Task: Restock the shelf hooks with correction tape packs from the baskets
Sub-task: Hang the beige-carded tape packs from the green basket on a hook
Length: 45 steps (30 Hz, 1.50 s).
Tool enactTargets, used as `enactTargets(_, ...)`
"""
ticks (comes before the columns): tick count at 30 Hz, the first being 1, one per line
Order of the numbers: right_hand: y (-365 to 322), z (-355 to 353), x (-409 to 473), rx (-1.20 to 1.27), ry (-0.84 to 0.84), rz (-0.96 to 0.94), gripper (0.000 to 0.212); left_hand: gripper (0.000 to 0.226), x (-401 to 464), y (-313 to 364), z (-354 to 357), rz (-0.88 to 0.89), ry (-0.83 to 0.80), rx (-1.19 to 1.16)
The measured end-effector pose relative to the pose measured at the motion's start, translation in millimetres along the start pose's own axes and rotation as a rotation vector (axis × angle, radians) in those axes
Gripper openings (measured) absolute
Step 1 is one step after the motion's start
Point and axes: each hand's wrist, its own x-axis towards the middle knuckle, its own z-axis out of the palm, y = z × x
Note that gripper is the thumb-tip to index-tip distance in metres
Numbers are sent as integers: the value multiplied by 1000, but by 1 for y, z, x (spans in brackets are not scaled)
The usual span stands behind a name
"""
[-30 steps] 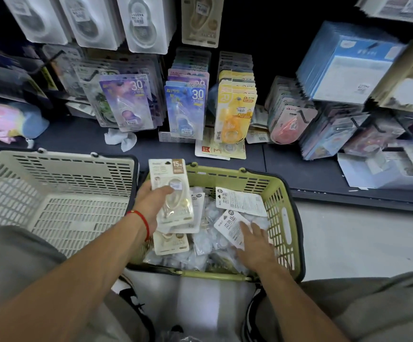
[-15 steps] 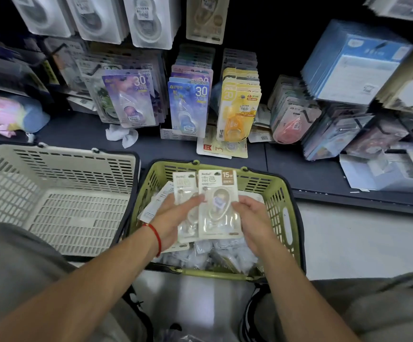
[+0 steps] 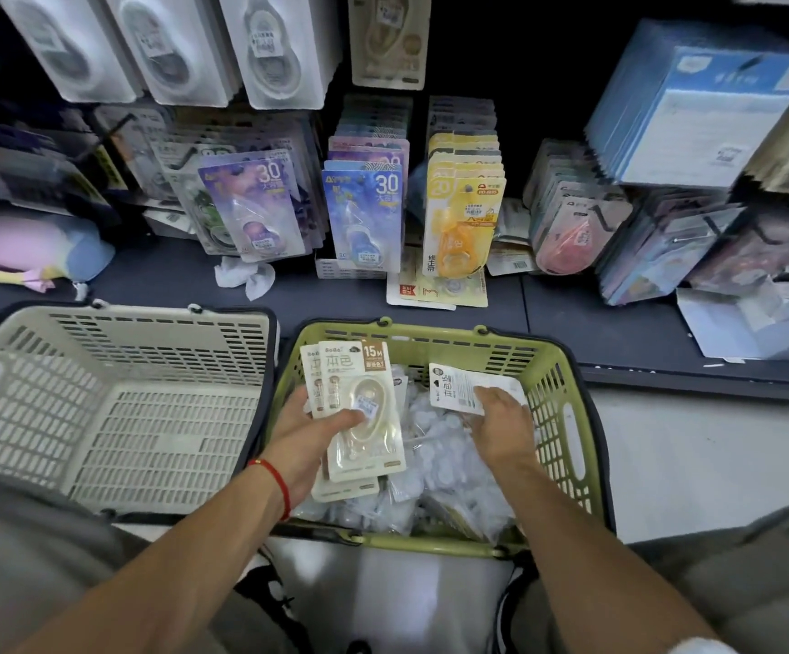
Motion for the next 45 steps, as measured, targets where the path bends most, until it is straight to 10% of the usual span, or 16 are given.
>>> enactTargets(5, -1, -17, 2, 113, 241, -41, 27, 51, -2, 9, 2, 10, -28, -84)
enactTargets(9, -23, -59, -5, 714, 447, 152, 30, 45, 1, 20, 9, 28, -45, -158)
enactTargets(13, -52, -112, -15, 1326, 203, 242, 31, 40, 2, 36, 18, 55, -95, -208)
enactTargets(28, -154, -232, -42, 1139, 27, -287, 20, 80, -20, 144, 40, 450, -318, -292)
enactTargets(31, -160, -259, -36, 1060, 77, -355, 46, 83, -15, 180, 40, 530, -324, -304)
enactTargets(39, -175, -301, 4, 1082, 112, -529, 34, 97, 8, 243, 37, 740, -105, -249)
enactTargets(45, -183, -309, 30, 1012, 258, -587, 21, 68, 15, 244, 20, 807, 167, -231)
